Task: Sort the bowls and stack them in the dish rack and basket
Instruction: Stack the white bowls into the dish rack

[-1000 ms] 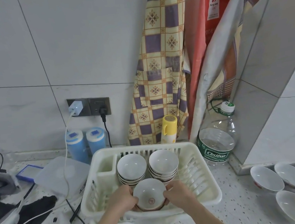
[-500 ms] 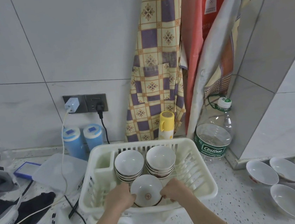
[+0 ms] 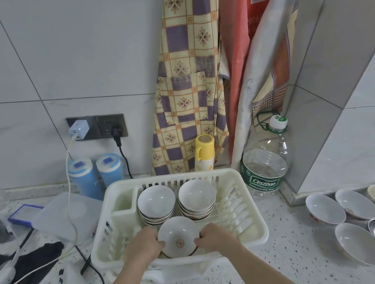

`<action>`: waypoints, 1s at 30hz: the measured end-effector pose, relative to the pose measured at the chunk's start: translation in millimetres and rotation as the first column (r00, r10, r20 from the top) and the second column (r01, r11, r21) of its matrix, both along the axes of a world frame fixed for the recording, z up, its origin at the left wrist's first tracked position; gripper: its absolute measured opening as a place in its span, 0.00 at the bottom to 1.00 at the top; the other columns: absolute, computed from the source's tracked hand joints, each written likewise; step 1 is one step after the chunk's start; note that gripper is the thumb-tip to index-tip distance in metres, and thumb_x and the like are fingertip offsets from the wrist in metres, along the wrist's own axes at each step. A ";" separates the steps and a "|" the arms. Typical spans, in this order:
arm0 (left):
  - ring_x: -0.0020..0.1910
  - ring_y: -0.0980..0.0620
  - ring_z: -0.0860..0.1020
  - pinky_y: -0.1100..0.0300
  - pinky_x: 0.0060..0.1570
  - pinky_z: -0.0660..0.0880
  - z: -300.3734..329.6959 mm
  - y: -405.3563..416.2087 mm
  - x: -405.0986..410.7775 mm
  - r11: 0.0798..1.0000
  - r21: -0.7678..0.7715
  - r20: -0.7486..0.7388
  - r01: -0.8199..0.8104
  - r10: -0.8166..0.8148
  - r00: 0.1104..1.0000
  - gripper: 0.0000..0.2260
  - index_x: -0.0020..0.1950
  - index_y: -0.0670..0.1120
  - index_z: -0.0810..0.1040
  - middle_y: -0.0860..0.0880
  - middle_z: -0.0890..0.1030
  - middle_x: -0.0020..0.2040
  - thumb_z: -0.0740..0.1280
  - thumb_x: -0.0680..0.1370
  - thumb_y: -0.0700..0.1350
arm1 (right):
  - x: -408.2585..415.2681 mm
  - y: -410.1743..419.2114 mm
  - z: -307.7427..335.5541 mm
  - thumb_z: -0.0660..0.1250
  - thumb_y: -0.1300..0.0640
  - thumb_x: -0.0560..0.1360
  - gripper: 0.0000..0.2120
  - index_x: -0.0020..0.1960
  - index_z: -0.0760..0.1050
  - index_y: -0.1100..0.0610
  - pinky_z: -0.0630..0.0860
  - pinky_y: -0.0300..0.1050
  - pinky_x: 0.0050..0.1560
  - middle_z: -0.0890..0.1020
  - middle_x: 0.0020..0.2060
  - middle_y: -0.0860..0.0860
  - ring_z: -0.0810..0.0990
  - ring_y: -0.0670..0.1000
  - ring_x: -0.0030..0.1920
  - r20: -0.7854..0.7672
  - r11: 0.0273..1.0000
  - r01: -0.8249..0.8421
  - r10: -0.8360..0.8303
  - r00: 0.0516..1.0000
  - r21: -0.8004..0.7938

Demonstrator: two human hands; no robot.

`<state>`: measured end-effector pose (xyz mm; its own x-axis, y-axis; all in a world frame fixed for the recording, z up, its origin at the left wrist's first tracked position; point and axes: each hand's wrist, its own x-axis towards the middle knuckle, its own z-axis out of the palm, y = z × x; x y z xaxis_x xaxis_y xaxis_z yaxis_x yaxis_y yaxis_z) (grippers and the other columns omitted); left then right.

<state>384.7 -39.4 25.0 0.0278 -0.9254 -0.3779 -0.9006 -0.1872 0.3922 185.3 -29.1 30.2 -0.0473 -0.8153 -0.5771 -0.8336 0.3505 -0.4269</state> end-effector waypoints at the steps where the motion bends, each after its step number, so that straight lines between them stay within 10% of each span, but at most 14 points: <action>1: 0.38 0.54 0.82 0.57 0.42 0.77 0.1 0.5 -0.1 1.000 0.001 0.005 0.002 -0.002 1.000 0.12 0.35 0.49 0.72 0.51 0.84 0.38 0.68 0.75 0.52 | 0.1 0.4 -0.5 0.64 0.49 0.74 0.16 0.31 0.68 0.53 0.66 0.40 0.35 0.70 0.29 0.47 0.73 0.51 0.38 -0.013 1.000 -0.004 0.004 1.000 -0.001; 11: 0.32 0.53 0.76 0.60 0.33 0.70 3.8 19.1 -5.2 0.907 -0.307 -0.169 -0.288 0.246 0.954 0.15 0.36 0.46 0.79 0.51 0.81 0.32 0.64 0.78 0.53 | -0.7 26.0 9.7 0.65 0.43 0.74 0.16 0.55 0.80 0.50 0.74 0.39 0.40 0.84 0.45 0.44 0.81 0.44 0.44 0.192 0.885 0.231 -0.165 0.967 -0.404; 15: 0.43 0.52 0.77 0.57 0.41 0.71 15.0 40.5 -18.7 0.752 -0.454 -0.519 -0.478 0.212 0.828 0.07 0.53 0.46 0.82 0.50 0.83 0.44 0.66 0.80 0.46 | -27.2 42.4 23.9 0.67 0.54 0.75 0.08 0.41 0.83 0.54 0.69 0.33 0.31 0.82 0.30 0.45 0.73 0.38 0.26 0.713 0.852 0.412 -0.068 0.698 -0.322; 19: 0.39 0.61 0.78 0.69 0.41 0.75 26.8 75.0 -70.7 0.647 -0.382 -0.812 -0.660 0.105 0.574 0.08 0.51 0.52 0.80 0.52 0.84 0.39 0.64 0.81 0.40 | -85.6 69.1 32.9 0.68 0.57 0.76 0.07 0.41 0.84 0.52 0.69 0.32 0.31 0.82 0.29 0.50 0.73 0.41 0.27 0.880 0.779 0.596 -0.128 0.457 -0.196; 24: 0.29 0.60 0.72 0.73 0.30 0.70 7.3 111.3 -177.6 0.725 -0.230 -0.900 -0.649 0.095 0.425 0.10 0.44 0.47 0.79 0.55 0.81 0.32 0.64 0.80 0.35 | -180.6 115.0 15.4 0.66 0.57 0.77 0.09 0.43 0.84 0.56 0.64 0.35 0.26 0.82 0.30 0.56 0.65 0.46 0.24 0.903 0.600 0.799 -0.324 0.281 -0.034; 30: 0.28 0.58 0.72 0.65 0.29 0.70 -26.5 135.1 -287.4 0.893 -0.125 -0.864 -0.433 0.117 0.491 0.12 0.41 0.55 0.81 0.50 0.82 0.35 0.65 0.80 0.42 | -271.6 155.4 -8.6 0.65 0.58 0.78 0.09 0.43 0.83 0.59 0.64 0.38 0.30 0.80 0.28 0.57 0.64 0.45 0.23 0.862 0.437 0.900 -0.459 0.215 0.008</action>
